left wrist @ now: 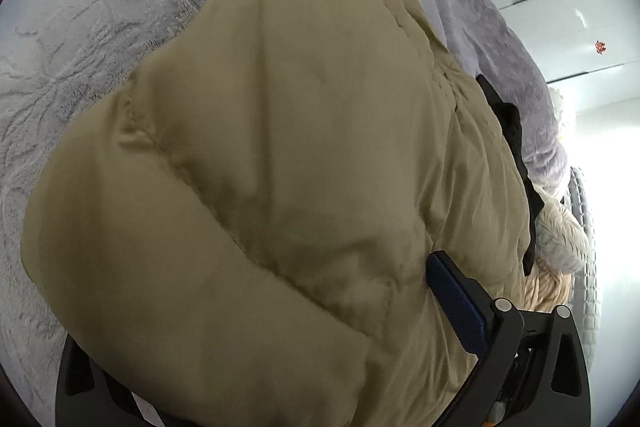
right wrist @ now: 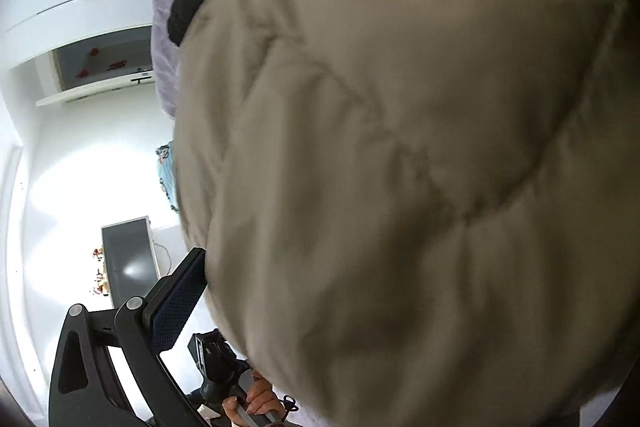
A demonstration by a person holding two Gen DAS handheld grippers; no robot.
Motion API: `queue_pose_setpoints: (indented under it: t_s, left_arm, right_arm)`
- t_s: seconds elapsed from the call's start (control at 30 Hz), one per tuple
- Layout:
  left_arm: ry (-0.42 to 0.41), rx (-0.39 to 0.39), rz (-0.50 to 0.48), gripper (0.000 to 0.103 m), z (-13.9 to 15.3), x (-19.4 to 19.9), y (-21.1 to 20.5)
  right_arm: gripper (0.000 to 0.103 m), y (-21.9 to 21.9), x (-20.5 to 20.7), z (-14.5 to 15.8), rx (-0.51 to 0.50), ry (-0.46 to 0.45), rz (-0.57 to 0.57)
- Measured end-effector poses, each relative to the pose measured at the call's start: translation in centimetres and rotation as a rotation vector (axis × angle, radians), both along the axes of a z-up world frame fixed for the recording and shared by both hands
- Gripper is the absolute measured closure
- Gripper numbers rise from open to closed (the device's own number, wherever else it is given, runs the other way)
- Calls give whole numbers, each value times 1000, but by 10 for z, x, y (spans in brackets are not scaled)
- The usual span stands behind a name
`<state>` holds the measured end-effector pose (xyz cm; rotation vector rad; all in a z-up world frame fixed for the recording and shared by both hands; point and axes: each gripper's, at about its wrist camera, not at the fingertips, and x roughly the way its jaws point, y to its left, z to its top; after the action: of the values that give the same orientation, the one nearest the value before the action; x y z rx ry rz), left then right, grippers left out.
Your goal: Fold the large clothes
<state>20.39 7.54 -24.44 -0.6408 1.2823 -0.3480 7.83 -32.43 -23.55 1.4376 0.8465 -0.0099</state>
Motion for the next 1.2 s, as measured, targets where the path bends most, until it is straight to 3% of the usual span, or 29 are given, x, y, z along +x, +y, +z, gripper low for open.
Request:
queue_pose_setpoints:
  t_s: [0.03,0.1,0.17,0.2,0.23,0.33,0.43,0.73,0.97,1.2]
  left_arm:
    - [-11,20,2,20,4,0,0]
    - [-31,-4,-15,58,8,0,1]
    - [-48,-8,-23,72,16,0,-1]
    - [-85,13,-42,78,27,-3,-3]
    - [-104,27,-52,79,32,-4,-4]
    - [-190,93,-105,83,59,-15,-12]
    - [-248,109,-144,83,81,-23,-16]
    - [-264,100,-242,83,111,-73,18]
    - [-205,97,-313,83,106,-129,58]
    - [-178,127,-288,83,94,-191,91]
  right_arm:
    - [0,0,0,-1,2,1,-5]
    - [4,-1,-2,0,10,4,-14]
    - [23,-2,-6,-1,17,24,-27]
    - [40,-3,-8,-2,17,34,-29]
    - [52,-4,-10,-1,13,42,-34]
    - [71,-3,-15,6,-4,23,-45]
    - [77,-1,-24,17,-17,-6,-40]
    - [77,16,-73,40,-44,-10,-16]
    - [77,39,-139,43,-58,40,-13]
    - [77,56,-197,27,-14,79,-17]
